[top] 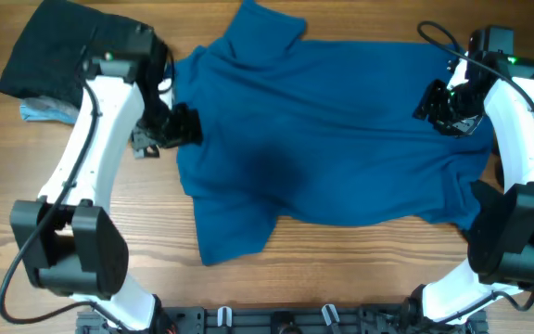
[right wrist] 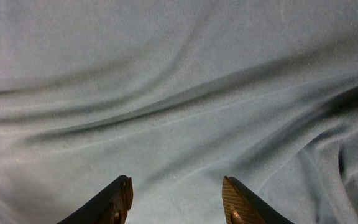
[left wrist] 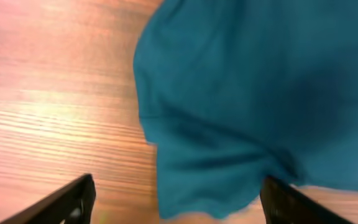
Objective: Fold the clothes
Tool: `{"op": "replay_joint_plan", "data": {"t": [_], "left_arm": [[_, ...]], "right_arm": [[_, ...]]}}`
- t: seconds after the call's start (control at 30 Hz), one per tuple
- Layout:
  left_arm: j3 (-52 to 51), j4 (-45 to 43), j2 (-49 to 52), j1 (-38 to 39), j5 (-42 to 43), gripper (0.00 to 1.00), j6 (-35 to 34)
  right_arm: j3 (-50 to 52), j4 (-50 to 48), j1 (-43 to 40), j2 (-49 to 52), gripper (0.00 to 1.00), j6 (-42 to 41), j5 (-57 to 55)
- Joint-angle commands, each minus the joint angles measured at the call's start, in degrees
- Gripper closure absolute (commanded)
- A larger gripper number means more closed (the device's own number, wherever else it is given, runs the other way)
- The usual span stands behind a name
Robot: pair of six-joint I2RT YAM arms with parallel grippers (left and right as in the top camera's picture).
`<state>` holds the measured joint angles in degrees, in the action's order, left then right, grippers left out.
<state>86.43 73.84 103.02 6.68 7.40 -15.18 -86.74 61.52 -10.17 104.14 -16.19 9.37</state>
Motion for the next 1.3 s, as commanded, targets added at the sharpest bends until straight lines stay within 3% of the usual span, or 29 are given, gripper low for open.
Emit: {"op": "replay_joint_plan", "data": {"t": [0.0,0.1,0.27,0.3,0.33,0.43,0.5,0.6,0.7,0.87,0.97,1.03,1.13,1.2,1.27], "left_arm": [[-13.25,-11.5,1.75,-0.09,2.19,0.14,-2.23],[-20.09,-21.07,1.84,-0.22,1.92,0.15,-2.25],[-25.18,-26.8,1.88,-1.97,1.73,0.33,-3.34],[-26.12,-27.45,1.88,-2.25,1.73,0.41,-3.34],[-27.12,-27.91,1.88,-2.58,1.68,0.59,-3.34],[-28.79,-26.67,1.88,-4.37,-2.71,0.95,-5.92],[-28.79,-24.24,1.88,-6.97,-7.02,0.96,-9.27],[-28.79,-21.42,1.88,-13.79,-8.76,0.96,-12.35],[-28.68,-20.44,1.79,-21.49,-7.43,0.96,-11.93],[-28.68,-21.4,1.6,-23.67,-4.39,0.96,-9.2],[-28.68,-21.77,1.6,-23.67,-4.22,0.94,-9.2],[-28.68,-22.16,1.6,-23.67,-4.24,0.91,-9.03],[-28.68,-22.45,1.6,-23.67,-4.24,0.86,-9.01],[-28.68,-22.84,1.6,-23.67,-4.22,0.72,-9.03],[-28.68,-22.88,1.6,-23.67,-4.22,0.67,-8.87]], "right_arm": [[-0.15,-0.22,0.02,0.0,0.49,1.2,-1.03],[-0.15,-0.17,0.04,0.0,0.49,1.6,-1.03],[-0.15,0.26,0.02,0.0,0.48,2.54,-1.05],[-0.15,0.24,0.02,0.0,0.48,2.58,-1.05],[-0.15,0.24,0.02,0.0,0.48,2.6,-1.07],[-0.15,0.22,0.02,0.0,0.48,2.56,-2.1],[-0.15,0.7,0.02,0.0,0.47,2.58,-4.35],[-0.15,1.2,0.02,0.0,0.36,2.49,-6.84],[0.13,1.46,0.02,0.0,0.28,2.51,-6.84],[2.47,0.68,-0.44,0.5,0.26,-0.96,-10.4],[2.86,0.44,-2.51,2.16,0.42,-1.88,-11.1],[2.89,-0.52,-5.25,4.04,0.65,-2.1,-10.82],[2.86,-2.84,-8.96,7.04,0.76,-2.03,-7.17],[2.86,-4.35,-10.34,9.42,0.85,-2.54,-6.38],[2.86,-6.25,-11.04,12.7,0.9,-5.46,-6.56]]}}
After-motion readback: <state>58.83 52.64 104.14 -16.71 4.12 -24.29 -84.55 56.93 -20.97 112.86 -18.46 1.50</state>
